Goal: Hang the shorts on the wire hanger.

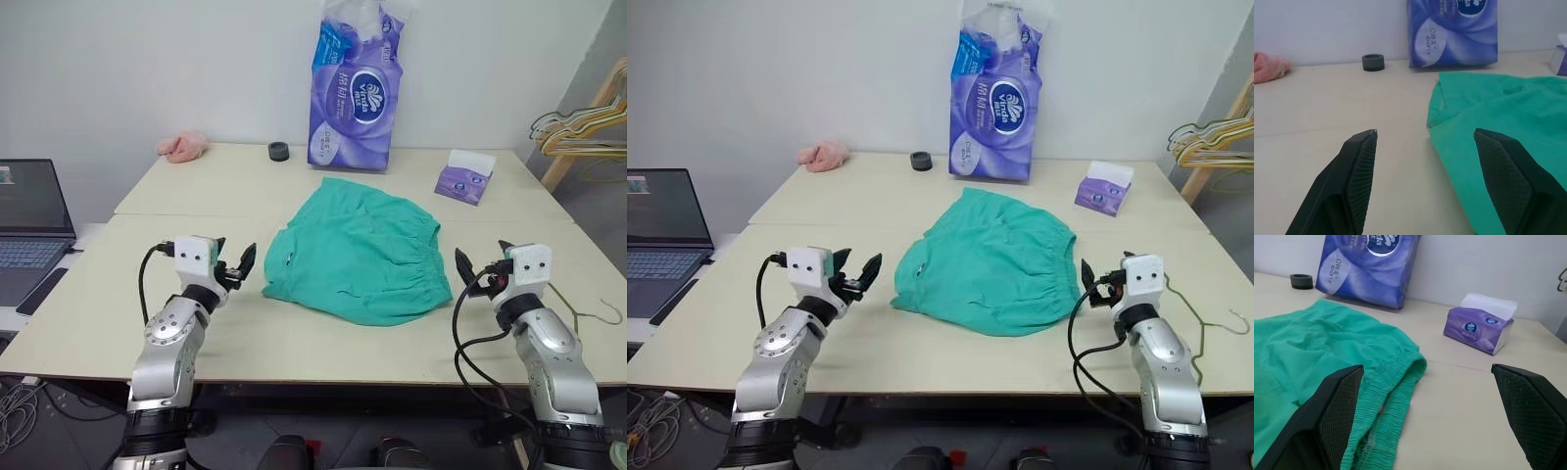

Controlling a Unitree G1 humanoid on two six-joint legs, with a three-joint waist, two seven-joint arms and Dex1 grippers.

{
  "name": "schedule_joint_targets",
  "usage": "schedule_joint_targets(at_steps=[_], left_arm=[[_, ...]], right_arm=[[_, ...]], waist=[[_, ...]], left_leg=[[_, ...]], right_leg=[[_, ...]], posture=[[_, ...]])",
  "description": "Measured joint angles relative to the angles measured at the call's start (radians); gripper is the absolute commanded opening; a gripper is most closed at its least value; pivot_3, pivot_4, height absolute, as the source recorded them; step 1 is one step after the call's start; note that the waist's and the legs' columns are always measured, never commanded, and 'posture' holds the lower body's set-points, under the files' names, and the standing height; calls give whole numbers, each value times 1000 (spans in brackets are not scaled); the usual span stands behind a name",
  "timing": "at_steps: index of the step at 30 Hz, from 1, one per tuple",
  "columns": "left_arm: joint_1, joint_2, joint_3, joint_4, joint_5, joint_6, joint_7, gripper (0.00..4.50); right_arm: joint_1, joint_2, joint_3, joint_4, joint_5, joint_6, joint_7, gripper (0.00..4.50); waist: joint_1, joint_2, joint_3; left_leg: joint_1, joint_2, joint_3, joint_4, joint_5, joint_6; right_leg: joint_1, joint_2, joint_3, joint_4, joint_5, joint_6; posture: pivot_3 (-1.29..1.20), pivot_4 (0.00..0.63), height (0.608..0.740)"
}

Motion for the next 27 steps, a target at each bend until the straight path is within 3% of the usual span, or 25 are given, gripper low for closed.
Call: schedule_joint_targets(at_steps=[4, 10, 14, 19, 27], left_arm=[[4, 25, -4, 0, -4, -5, -45, 4489], [9, 88, -41, 1, 9, -20, -128, 4489], [-7, 259, -123, 19, 15, -40, -349, 4489], [-67, 356, -205, 92, 54, -113, -522, 4489], [-193, 395, -323, 314, 186, -296, -655, 4489]], right_arm=[[12, 0, 0, -8, 11, 1, 2, 4500], [34, -12, 3, -36, 27, 13, 33, 4500], [123, -157, 96, -159, 100, 62, 257, 4500], [181, -280, 164, -268, 150, 117, 424, 4500], [213, -392, 182, -368, 164, 145, 529, 4500]], waist=[[0, 0, 0], [-1, 0, 0], [-5, 1, 0], [-5, 1, 0], [-6, 1, 0]], left_leg=[[0, 0, 0, 0, 0, 0], [0, 0, 0, 0, 0, 0], [1, 1, 0, 0, 0, 0], [8, 1, 1, 0, -2, 3], [13, 1, 0, 0, -4, 4]], right_leg=[[0, 0, 0, 0, 0, 0], [0, 1, 0, 0, 0, 0], [0, 2, -1, -1, -1, -2], [8, 1, -1, -1, -6, -1], [14, 1, -2, -3, -10, 3]], posture=[[107, 0, 740], [99, 0, 740], [91, 0, 740], [77, 2, 740], [41, 5, 740]])
